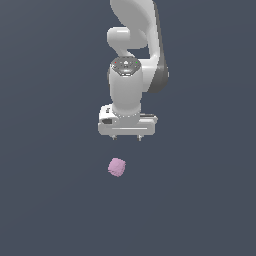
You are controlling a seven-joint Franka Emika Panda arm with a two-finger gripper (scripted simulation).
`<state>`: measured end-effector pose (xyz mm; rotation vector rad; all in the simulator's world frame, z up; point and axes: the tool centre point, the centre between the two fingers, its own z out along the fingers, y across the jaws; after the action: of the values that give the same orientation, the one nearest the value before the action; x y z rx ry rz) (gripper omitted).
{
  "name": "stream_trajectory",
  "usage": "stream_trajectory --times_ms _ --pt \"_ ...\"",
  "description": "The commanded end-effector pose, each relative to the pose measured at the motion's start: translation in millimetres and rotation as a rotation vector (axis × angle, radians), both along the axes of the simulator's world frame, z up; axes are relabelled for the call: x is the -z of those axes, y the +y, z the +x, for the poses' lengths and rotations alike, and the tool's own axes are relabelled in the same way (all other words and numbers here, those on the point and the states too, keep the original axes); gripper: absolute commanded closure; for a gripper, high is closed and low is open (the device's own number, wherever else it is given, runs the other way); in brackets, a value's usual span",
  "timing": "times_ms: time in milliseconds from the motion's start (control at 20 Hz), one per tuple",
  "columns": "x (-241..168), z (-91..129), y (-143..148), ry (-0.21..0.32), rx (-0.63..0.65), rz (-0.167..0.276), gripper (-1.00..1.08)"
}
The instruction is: Pick up the object and move it to a goal position.
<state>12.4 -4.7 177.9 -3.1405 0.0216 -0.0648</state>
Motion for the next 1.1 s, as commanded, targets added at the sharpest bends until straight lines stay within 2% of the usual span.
stream_trajectory --times_ms 0,400,700,1050 --pt "0 0 0 0.0 0.0 0.0 -0.92" --pt "-16 4 32 -0.013 -0.019 0.026 -0.92" --pt "-12 7 28 -0.011 -0.005 0.025 -0.92" --pt "8 22 13 0.001 0.073 0.026 -0.92"
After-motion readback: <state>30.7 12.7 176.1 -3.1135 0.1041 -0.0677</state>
